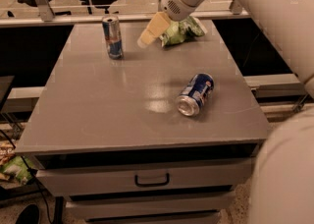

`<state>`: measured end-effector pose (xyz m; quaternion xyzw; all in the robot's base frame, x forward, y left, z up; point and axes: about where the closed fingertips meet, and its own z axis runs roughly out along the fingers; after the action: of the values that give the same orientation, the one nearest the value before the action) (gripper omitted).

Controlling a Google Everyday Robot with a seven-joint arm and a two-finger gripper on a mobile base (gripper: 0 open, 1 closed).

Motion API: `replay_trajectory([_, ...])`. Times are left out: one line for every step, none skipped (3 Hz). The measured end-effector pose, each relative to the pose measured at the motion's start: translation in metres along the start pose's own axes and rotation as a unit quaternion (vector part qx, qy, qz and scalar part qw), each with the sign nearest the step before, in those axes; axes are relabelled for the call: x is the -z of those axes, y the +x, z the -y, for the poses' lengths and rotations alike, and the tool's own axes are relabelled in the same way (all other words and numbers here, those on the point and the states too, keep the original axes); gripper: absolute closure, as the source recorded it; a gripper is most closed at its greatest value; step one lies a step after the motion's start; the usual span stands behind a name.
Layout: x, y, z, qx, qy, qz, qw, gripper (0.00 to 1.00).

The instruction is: Pick redbull can

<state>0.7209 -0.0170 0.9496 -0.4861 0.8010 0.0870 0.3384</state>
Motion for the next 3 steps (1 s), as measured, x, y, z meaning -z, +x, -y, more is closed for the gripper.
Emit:
replay_trajectory([-0.020,-0.022,0.008,-0.008,0.004,0.009,0.9999,0.00])
replay_trajectory([-0.040,-0.047,0.010,-0.009,0.003,0.017,0.9998,0.00])
replay_trajectory([-0.058,-0.067,0.009,-0.007,-0.003,0.019,0.9998,0.00])
